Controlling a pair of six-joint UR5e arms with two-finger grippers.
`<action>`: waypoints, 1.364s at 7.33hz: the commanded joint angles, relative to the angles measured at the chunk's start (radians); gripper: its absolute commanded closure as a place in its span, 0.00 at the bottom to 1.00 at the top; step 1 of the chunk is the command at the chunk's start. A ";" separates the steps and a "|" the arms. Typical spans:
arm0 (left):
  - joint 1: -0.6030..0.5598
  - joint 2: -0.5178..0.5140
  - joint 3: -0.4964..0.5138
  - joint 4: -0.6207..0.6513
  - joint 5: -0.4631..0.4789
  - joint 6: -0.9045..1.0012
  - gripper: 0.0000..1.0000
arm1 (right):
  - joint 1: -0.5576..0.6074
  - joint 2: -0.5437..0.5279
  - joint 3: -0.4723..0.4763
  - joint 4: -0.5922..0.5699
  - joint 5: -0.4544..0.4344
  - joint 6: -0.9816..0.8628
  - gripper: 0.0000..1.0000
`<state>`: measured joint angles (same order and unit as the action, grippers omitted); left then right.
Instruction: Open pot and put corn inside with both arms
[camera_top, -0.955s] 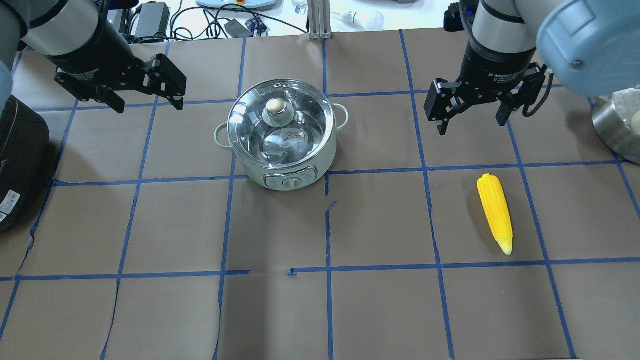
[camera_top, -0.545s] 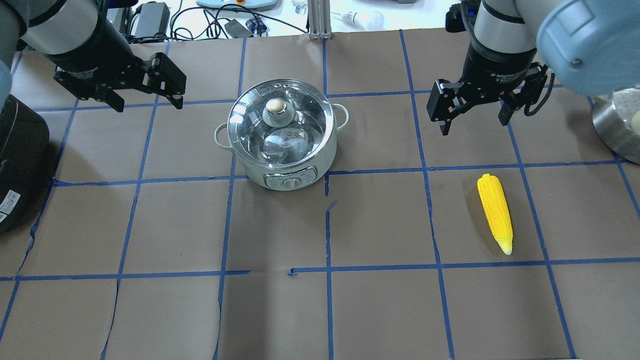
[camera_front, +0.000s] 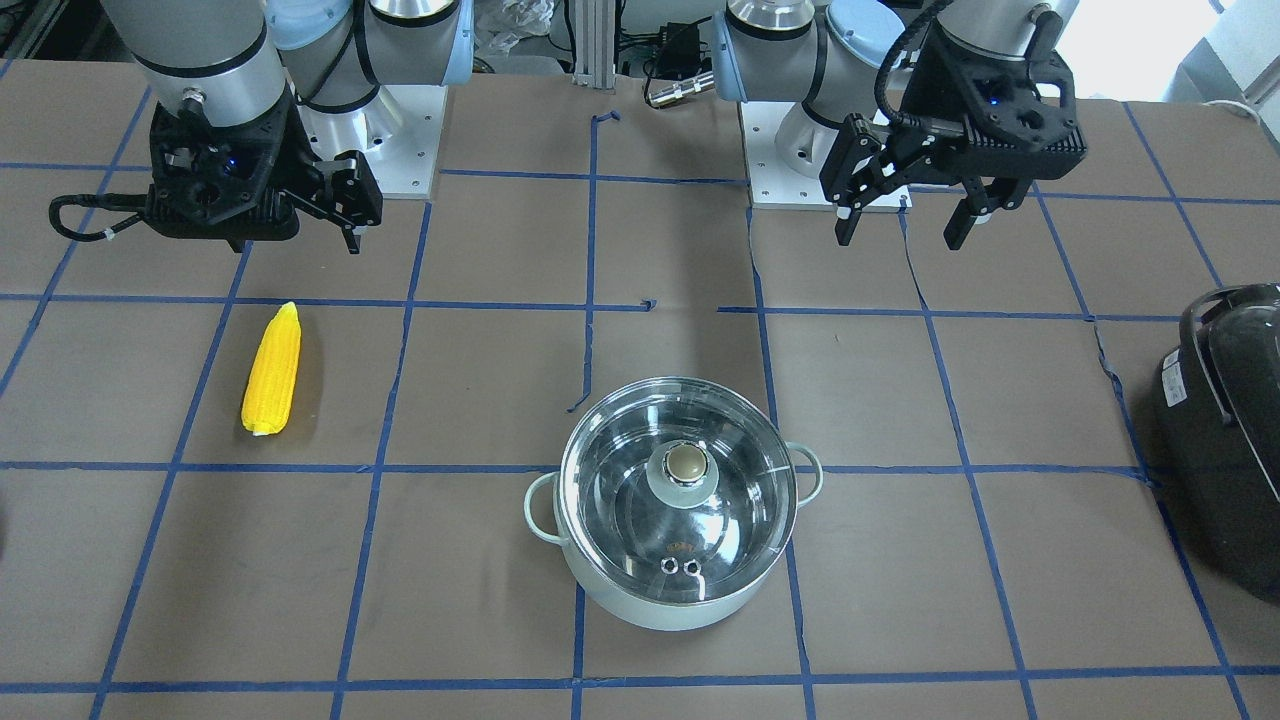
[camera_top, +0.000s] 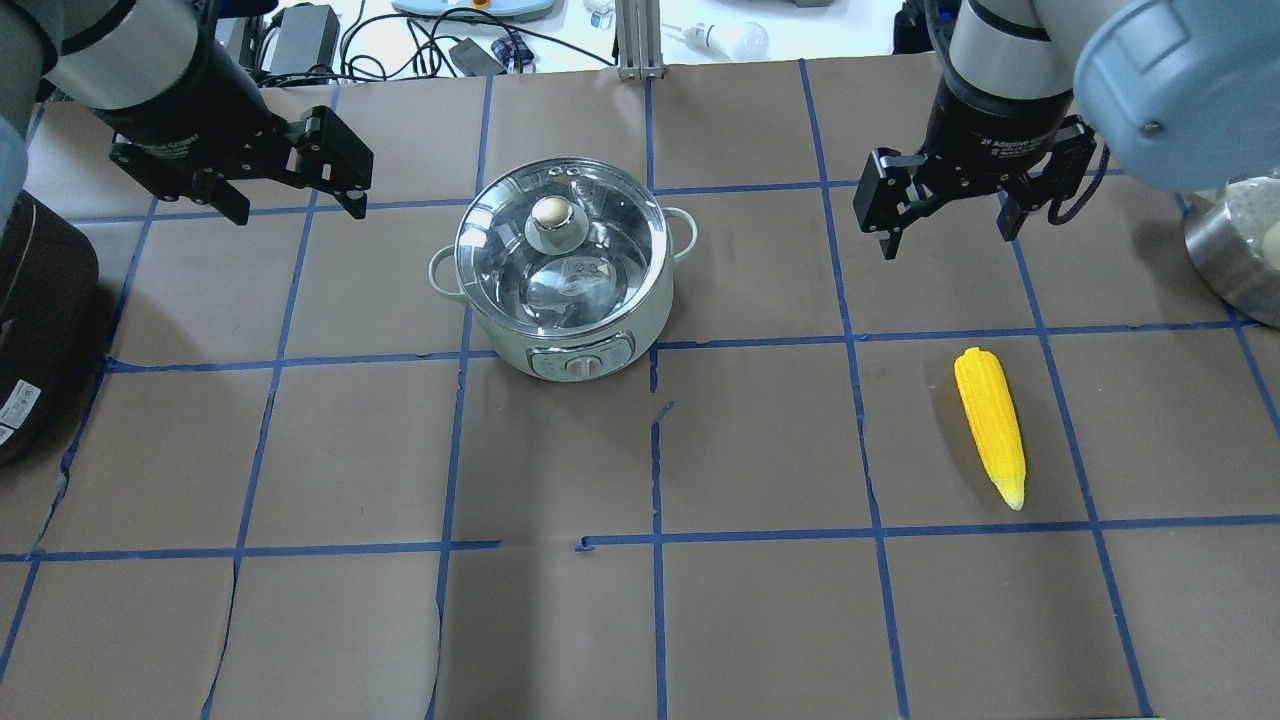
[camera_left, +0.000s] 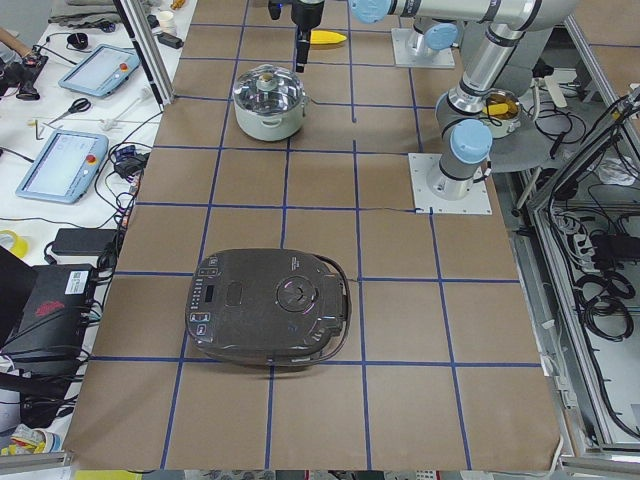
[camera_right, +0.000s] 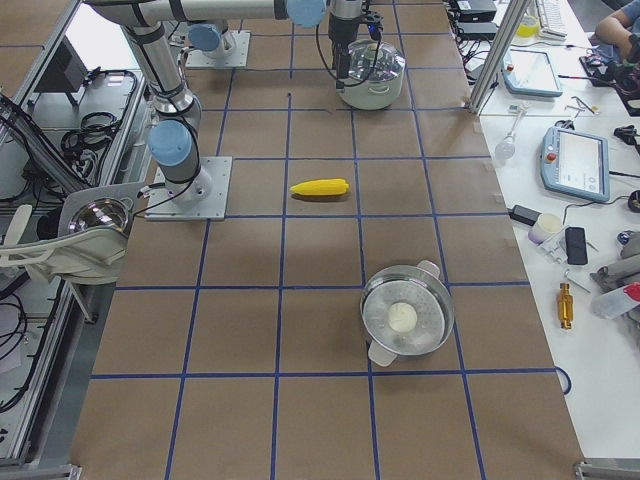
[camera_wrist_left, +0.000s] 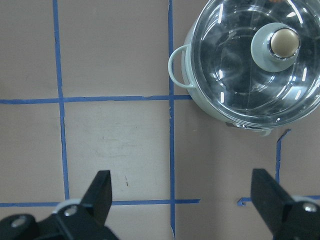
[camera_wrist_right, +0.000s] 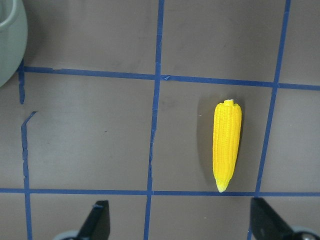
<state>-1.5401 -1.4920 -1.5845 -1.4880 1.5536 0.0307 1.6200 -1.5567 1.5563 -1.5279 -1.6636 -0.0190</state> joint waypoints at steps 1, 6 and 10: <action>0.000 0.001 0.000 0.000 -0.001 0.000 0.00 | -0.002 0.001 0.001 -0.003 -0.007 0.004 0.00; -0.139 -0.237 0.135 0.176 -0.036 -0.171 0.00 | -0.240 0.023 0.086 -0.015 0.010 -0.063 0.00; -0.210 -0.453 0.158 0.285 -0.024 -0.190 0.00 | -0.281 0.121 0.414 -0.487 0.013 -0.159 0.00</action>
<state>-1.7445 -1.8879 -1.4300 -1.2318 1.5324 -0.1510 1.3428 -1.4728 1.8523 -1.8551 -1.6513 -0.1510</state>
